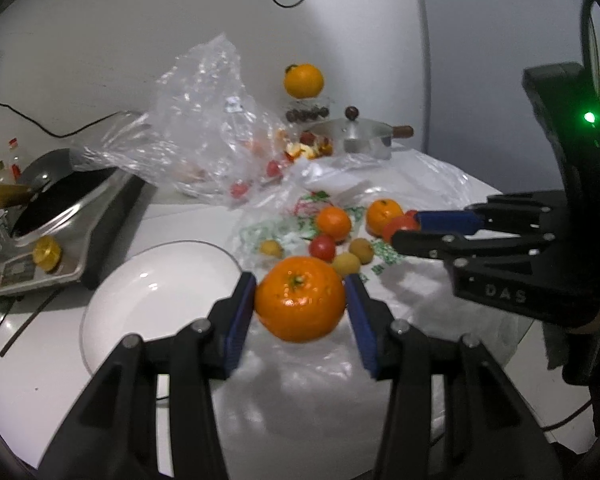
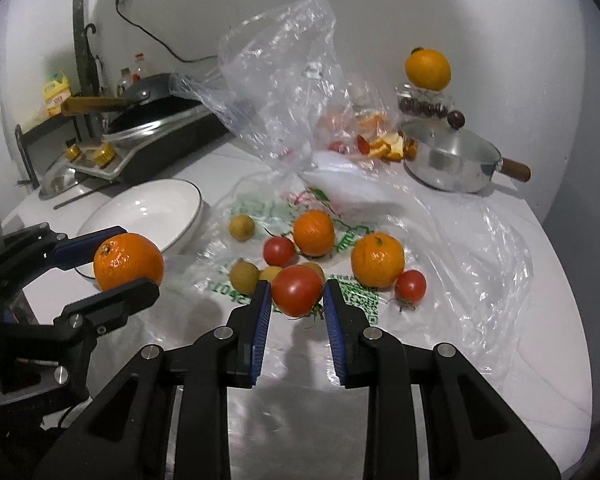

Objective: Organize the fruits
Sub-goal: 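Grasp a red cherry tomato with the right tool while the left tool lifts the orange, then carry the orange onto the white plate and open the left tool while the right tool carries the tomato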

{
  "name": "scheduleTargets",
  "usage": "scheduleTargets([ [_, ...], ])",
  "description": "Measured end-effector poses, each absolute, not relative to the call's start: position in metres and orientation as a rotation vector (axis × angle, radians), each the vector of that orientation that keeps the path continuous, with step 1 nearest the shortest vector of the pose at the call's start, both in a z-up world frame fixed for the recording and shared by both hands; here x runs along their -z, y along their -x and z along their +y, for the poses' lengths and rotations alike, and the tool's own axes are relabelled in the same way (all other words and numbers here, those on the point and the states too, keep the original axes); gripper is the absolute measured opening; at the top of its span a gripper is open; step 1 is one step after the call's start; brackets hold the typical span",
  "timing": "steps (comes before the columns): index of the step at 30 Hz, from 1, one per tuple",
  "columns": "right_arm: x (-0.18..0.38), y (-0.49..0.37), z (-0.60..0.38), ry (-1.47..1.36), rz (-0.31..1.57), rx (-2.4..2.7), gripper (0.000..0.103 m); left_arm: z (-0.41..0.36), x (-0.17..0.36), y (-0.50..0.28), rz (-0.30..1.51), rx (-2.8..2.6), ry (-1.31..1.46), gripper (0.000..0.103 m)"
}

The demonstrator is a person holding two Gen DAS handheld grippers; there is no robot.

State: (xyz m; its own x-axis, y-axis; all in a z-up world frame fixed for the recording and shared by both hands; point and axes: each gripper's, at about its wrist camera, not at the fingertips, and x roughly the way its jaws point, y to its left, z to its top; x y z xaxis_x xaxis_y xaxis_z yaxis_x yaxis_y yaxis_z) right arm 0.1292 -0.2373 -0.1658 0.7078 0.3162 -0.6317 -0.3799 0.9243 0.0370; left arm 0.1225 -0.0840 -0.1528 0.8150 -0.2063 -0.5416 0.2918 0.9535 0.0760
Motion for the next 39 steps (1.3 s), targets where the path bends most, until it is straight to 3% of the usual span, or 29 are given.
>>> scheduleTargets([
  [39, 0.148, -0.164, -0.115, 0.184, 0.658, -0.526, 0.029, 0.06, 0.162, -0.158, 0.571, 0.023, -0.06, 0.047],
])
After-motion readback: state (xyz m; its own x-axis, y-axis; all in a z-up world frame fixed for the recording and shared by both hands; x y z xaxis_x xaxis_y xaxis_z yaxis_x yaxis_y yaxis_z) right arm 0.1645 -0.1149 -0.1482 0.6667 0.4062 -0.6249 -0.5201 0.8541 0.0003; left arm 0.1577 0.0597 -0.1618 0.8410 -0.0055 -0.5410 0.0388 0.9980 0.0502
